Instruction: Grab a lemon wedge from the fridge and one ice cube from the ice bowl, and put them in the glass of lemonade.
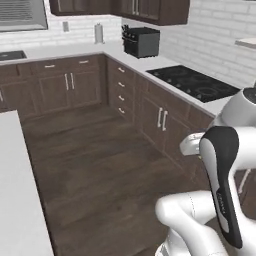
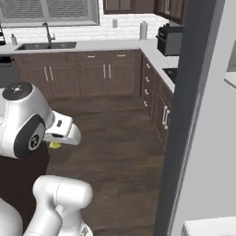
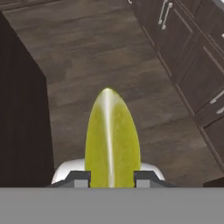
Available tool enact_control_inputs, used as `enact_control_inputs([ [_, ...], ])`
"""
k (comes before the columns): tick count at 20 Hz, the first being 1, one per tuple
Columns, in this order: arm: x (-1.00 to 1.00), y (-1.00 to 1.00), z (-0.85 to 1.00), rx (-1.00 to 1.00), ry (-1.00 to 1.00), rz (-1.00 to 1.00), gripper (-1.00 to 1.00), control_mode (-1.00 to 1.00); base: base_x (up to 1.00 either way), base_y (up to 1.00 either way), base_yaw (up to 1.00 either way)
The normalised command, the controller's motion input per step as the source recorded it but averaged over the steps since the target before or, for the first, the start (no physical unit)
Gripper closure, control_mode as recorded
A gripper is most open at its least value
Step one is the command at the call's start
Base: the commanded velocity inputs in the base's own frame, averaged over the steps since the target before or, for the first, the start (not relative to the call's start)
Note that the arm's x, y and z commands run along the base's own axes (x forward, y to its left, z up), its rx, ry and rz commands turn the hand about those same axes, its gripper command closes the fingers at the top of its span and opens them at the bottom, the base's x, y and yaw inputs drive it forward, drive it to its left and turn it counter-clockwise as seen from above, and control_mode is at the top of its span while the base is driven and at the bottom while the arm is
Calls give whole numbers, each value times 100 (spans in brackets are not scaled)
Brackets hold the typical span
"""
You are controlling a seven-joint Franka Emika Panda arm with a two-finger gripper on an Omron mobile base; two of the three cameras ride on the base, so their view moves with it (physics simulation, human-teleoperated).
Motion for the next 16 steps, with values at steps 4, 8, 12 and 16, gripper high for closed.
enact_control_inputs([
  [4,0,0,0,0,0,0,100,100,100,-28,-34],
  [8,0,0,0,0,0,0,100,100,97,-23,-49],
  [12,0,0,0,0,0,0,100,100,57,-17,-68],
  [16,0,0,0,0,0,0,100,100,0,-11,-91],
])
